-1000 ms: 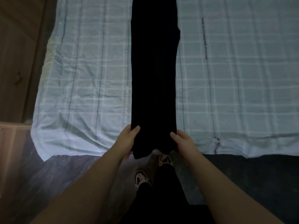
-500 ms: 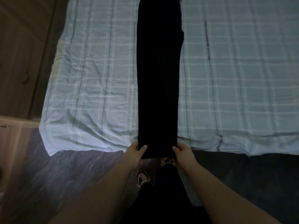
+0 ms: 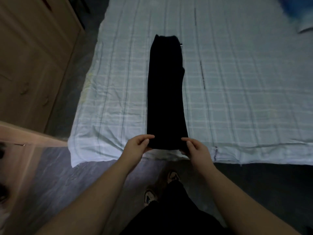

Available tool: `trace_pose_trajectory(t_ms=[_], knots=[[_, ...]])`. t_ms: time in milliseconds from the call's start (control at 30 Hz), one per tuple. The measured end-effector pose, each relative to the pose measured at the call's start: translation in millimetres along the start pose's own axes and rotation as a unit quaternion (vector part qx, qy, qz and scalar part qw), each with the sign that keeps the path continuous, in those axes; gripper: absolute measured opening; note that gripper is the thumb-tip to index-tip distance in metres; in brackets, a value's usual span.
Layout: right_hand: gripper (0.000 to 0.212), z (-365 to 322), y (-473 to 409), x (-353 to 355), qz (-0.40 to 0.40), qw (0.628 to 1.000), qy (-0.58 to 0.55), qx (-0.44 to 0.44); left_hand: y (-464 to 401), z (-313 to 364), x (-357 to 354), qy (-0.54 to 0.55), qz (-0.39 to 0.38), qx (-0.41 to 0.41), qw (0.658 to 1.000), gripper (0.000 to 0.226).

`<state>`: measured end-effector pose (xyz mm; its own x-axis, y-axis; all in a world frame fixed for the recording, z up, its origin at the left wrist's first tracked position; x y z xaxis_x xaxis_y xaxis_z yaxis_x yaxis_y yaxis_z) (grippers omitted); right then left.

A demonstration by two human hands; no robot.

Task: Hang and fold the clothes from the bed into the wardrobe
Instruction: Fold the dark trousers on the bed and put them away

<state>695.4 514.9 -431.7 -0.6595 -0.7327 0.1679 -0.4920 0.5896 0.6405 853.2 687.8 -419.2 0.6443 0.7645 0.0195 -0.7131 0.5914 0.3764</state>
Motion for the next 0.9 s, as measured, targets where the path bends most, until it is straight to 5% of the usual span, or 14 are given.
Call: trace_pose_trajectory(t_ms=[200,367,567,700,900], knots=[[0.034,-101,66,10,-0.037,0.99,-0.007,0.137,24,107,25,-0.06,0.001,-0.145,0.988,0.037],[0.02,-155,110,12,0.018,0.97,-0.044,0.24,46,165,25,-0.048,0.051,-0.226,0.972,0.019],[0.011,-177,134,28,0.089,0.931,0.059,0.35,61,208,40,-0.145,0.072,-0.366,0.916,0.009],[0.014,-184,130,35,0.047,0.927,0.075,0.364,58,221,34,-0.079,0.008,-0.352,0.933,0.022],[0.013,-208,77,43,-0.013,0.958,0.011,0.288,4,223,17,-0.067,0.018,-0.293,0.954,0.024]])
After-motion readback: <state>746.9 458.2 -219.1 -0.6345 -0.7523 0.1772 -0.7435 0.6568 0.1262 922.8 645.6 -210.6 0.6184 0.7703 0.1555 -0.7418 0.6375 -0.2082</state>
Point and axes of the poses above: each hand's wrist, its own y-axis away from the middle knuckle, its own x-axis out of the back of the hand, z = x × y, the point moved 1 cm from there along -y, towards the middle knuckle, and after that the axes turned 9 degrees about -x, right-handed, at the moved point
